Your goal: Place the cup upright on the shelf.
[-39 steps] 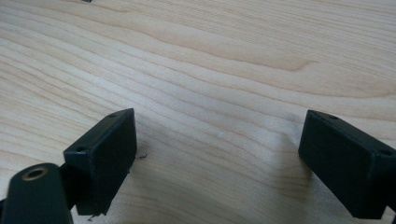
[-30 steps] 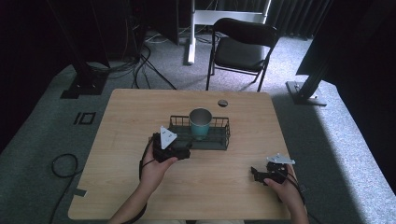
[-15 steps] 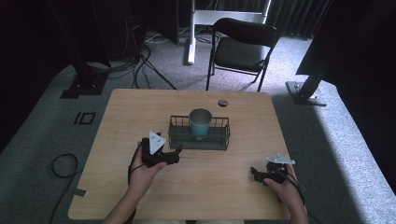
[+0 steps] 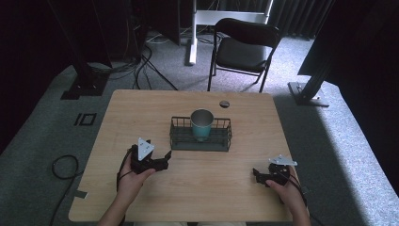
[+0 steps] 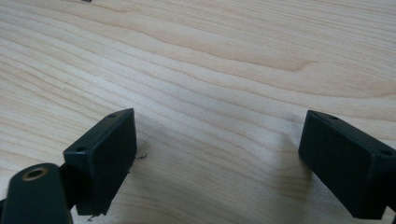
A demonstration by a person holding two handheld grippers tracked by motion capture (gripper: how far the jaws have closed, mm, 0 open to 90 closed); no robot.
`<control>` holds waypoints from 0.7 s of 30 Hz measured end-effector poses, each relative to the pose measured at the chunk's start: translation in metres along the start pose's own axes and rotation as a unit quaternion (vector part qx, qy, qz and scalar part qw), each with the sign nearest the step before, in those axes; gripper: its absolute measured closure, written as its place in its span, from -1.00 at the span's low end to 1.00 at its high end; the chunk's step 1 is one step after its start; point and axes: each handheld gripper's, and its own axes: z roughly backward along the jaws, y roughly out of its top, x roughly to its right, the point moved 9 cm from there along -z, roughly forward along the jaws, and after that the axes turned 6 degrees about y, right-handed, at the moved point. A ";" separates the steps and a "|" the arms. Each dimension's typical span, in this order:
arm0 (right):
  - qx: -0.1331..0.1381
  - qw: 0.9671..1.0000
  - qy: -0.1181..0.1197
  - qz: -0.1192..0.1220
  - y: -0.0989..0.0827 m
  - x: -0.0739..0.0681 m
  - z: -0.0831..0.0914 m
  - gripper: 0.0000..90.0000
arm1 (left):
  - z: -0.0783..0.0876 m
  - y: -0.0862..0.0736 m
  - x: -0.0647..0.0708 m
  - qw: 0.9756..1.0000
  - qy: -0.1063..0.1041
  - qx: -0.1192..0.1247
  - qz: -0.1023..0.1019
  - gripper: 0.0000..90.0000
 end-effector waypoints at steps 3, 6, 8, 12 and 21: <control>0.000 1.000 0.000 0.001 0.000 0.000 0.000 -0.76 | 0.000 -0.009 -0.004 1.000 -0.005 0.003 -0.006 -0.80; 0.000 1.000 0.000 0.000 0.000 0.000 0.000 -0.76 | 0.002 -0.017 -0.007 1.000 -0.010 0.001 -0.009 -0.80; 0.000 1.000 0.000 0.000 0.000 0.000 0.000 -0.76 | 0.003 -0.021 -0.009 1.000 -0.012 0.000 -0.008 -0.80; 0.000 1.000 0.000 0.000 0.000 0.000 0.000 -0.76 | 0.006 -0.029 -0.012 1.000 -0.013 0.003 -0.016 -0.80; 0.000 1.000 0.000 0.000 0.000 0.000 0.000 -0.76 | 0.014 -0.047 -0.022 0.999 -0.036 0.000 -0.024 -0.80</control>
